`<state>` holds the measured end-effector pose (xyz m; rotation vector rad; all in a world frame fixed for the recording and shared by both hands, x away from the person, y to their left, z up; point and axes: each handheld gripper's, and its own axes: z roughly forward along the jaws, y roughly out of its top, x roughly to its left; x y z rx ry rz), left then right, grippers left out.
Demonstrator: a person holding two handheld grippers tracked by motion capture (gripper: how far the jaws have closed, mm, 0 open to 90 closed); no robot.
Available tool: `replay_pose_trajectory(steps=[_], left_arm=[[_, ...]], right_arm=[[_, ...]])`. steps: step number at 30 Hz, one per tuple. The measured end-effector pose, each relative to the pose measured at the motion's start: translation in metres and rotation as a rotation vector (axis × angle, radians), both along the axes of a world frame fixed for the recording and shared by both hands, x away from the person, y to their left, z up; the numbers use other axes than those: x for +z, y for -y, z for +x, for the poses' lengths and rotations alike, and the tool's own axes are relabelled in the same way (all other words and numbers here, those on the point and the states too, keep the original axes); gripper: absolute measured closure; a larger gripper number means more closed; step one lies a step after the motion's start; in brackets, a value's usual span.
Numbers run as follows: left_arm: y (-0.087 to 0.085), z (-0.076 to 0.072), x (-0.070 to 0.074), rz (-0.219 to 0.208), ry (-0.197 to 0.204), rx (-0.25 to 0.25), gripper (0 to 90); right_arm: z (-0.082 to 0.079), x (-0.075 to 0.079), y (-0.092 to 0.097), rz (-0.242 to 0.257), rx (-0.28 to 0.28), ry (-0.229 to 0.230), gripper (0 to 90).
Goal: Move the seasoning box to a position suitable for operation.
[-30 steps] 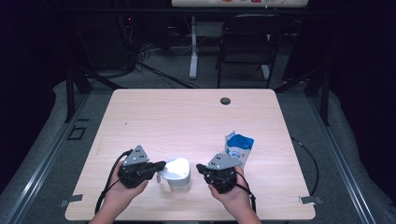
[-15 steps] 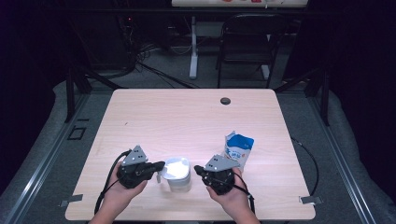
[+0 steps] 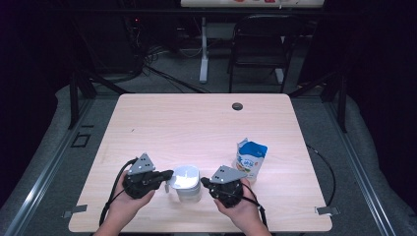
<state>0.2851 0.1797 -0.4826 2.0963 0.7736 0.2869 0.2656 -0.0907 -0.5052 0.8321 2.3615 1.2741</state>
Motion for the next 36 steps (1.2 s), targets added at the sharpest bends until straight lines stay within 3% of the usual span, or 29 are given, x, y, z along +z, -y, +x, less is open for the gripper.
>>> replay_pose_trajectory(steps=[36], left_arm=[[-0.0006, -0.0002, 0.0001, 0.004, -0.001, 0.013, 90.0]], right_arm=[[-0.0020, 0.0007, -0.0039, -0.009, 0.020, 0.008, 90.0]])
